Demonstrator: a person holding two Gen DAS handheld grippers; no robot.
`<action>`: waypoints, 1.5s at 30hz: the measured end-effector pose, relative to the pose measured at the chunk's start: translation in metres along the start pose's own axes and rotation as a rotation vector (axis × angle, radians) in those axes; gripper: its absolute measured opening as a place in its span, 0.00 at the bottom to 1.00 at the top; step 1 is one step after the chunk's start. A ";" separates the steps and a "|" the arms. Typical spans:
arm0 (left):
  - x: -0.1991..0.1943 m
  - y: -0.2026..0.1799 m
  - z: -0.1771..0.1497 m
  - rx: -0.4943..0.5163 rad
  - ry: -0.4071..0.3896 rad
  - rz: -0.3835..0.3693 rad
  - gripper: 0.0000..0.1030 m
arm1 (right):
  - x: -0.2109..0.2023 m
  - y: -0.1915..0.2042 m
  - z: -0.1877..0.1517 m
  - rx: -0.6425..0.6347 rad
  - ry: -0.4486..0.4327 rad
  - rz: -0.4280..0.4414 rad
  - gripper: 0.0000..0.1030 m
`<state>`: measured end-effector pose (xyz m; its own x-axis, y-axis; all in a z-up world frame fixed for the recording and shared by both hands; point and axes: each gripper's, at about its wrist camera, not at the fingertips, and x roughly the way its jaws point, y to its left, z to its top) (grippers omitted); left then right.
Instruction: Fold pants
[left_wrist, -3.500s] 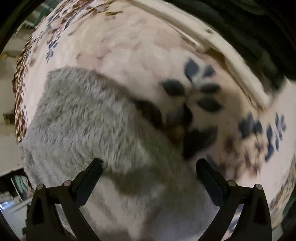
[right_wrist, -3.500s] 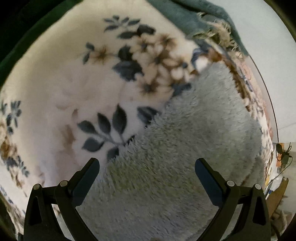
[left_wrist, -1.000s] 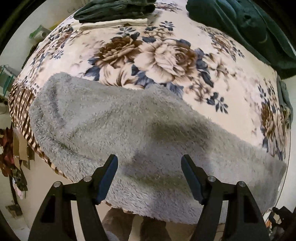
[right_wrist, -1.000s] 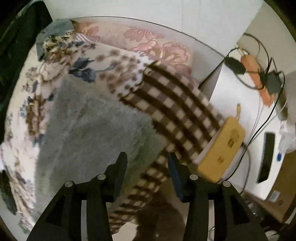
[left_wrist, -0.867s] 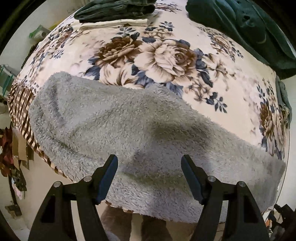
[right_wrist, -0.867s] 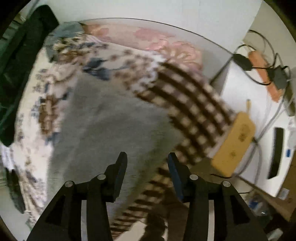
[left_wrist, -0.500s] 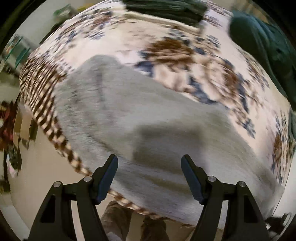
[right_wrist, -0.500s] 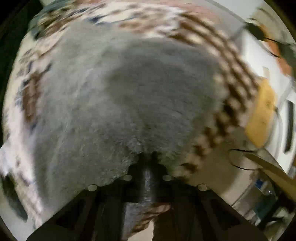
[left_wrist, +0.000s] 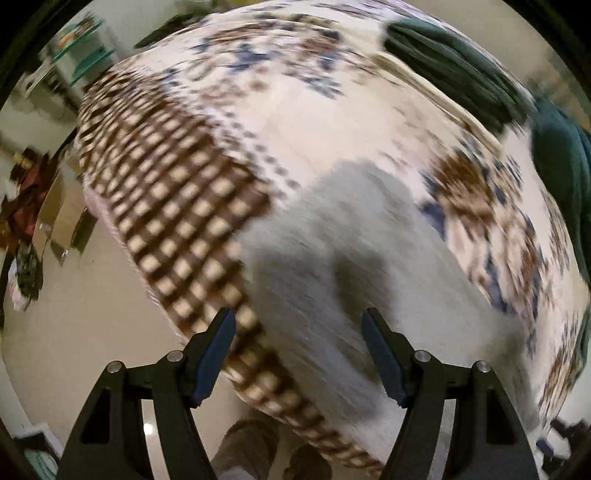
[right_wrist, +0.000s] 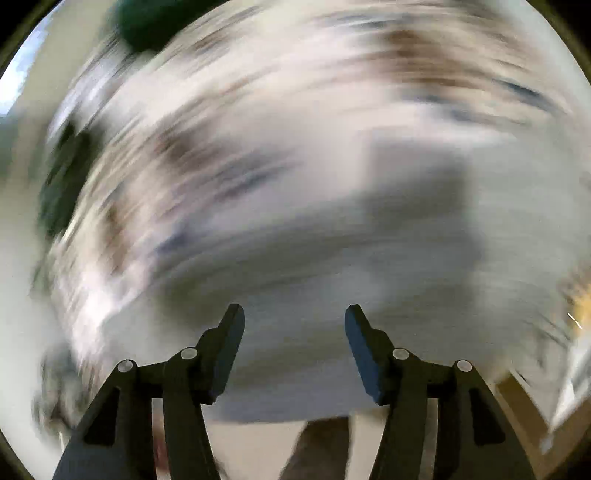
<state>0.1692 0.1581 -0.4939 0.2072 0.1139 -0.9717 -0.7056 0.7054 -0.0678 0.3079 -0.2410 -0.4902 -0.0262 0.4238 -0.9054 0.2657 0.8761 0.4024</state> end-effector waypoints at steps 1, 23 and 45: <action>0.002 0.015 0.007 -0.043 -0.012 -0.003 0.67 | 0.021 0.038 0.004 -0.069 0.040 0.028 0.58; 0.089 0.136 0.022 -0.320 0.076 -0.268 0.03 | 0.195 0.258 0.029 -0.587 0.291 -0.165 0.14; 0.083 0.071 0.045 0.033 0.062 -0.273 0.18 | 0.174 0.183 0.047 -0.449 0.160 -0.181 0.00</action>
<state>0.1671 0.2493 -0.5692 0.3443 -0.1261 -0.9303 -0.6068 0.7262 -0.3230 0.3975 -0.0175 -0.5809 -0.1897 0.2552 -0.9481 -0.1965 0.9362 0.2913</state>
